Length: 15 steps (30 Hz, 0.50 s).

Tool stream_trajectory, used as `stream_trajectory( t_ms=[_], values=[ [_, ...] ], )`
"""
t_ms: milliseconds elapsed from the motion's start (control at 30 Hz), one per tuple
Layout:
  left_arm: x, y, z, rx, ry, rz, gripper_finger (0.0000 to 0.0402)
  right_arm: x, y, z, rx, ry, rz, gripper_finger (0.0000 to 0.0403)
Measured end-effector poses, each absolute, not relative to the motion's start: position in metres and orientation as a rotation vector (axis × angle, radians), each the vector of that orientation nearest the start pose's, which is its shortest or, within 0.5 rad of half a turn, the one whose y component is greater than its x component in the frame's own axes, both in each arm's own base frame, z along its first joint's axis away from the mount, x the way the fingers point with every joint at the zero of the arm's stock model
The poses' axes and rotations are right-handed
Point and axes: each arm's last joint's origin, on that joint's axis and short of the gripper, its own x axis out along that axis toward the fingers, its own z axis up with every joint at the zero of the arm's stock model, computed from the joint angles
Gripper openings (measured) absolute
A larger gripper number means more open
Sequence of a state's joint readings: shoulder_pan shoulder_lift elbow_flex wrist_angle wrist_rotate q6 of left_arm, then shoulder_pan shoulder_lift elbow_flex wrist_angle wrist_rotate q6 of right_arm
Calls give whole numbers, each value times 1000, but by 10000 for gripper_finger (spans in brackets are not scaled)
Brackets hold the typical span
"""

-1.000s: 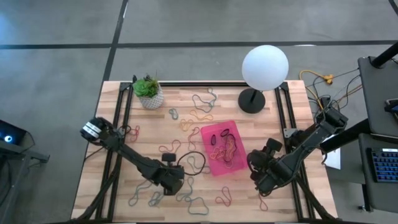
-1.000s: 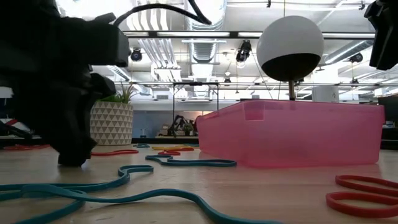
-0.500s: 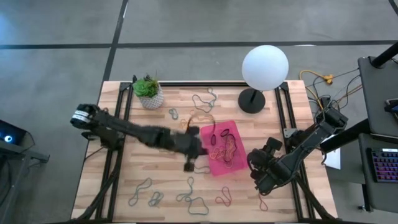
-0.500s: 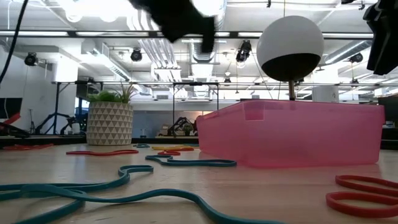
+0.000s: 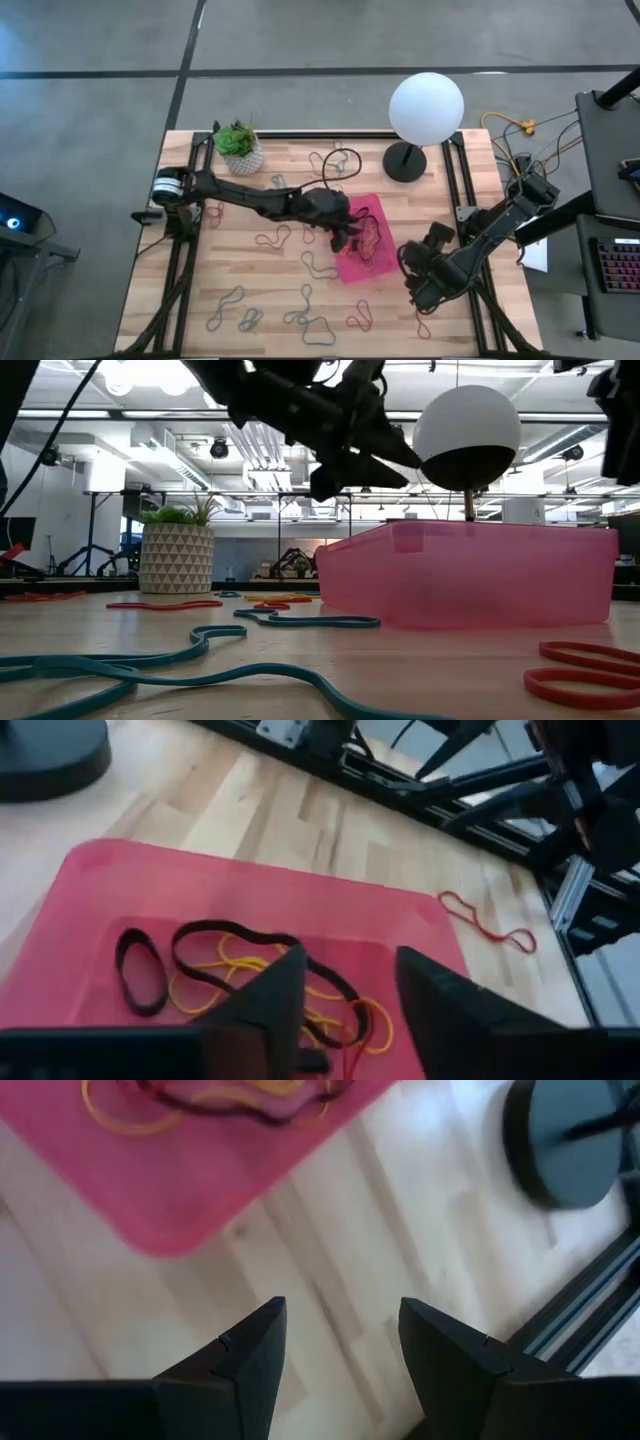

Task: Pick and place rubber bands into bin
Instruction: Put the black rubber band into the pink bin, then put the red rubber band into the pink bin

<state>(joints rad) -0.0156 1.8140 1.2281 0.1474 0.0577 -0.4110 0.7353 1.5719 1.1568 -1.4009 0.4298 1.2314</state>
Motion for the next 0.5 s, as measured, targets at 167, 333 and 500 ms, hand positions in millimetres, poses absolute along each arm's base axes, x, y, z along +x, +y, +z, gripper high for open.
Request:
stream_trajectory(
  t_ms=[167, 333, 500],
  values=[
    [396, -14, 256, -418, 455, -54, 197, 182, 165, 230, 3, 1466, -542, 183],
    [369, -20, 266, -417, 633, -48, 203, 163, 186, 229, -166, 1499, -333, 183],
    [352, -29, 258, -416, 814, -19, 203, 153, 209, 220, -273, 1435, -43, 183]
  ],
)
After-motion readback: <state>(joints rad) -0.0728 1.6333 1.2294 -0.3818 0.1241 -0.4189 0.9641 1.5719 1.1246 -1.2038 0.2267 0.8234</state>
